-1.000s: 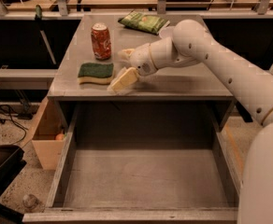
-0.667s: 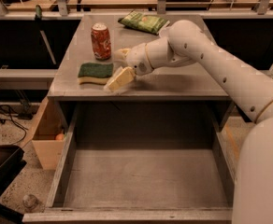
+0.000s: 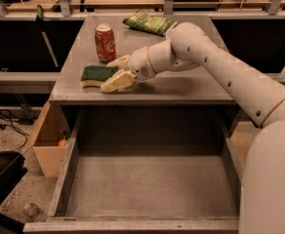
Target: Place sponge into top drawer
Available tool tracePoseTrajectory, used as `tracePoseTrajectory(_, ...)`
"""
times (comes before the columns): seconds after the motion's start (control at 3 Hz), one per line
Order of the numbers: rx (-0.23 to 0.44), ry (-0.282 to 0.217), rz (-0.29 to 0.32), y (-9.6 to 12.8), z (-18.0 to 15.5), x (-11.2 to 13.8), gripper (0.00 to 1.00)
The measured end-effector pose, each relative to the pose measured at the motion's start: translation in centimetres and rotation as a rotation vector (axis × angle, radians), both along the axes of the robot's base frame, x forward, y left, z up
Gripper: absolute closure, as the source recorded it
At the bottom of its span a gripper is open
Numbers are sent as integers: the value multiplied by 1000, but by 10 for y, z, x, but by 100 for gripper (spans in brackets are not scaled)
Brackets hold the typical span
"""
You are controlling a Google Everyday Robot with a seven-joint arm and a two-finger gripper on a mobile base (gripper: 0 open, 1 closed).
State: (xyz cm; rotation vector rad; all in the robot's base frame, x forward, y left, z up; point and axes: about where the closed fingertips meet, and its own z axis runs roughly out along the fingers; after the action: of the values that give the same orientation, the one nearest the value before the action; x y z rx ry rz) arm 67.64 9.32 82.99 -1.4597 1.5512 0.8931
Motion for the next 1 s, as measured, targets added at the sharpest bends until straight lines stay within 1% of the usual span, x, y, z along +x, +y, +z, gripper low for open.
tracePoseTrajectory(0.33,0,2,5,3,-1,-1,72)
tracePoseTrajectory(0.67,1,4,10,6,-2,-2,100)
tracePoseTrajectory(1.0,1,4,10,6,-2,-2,100)
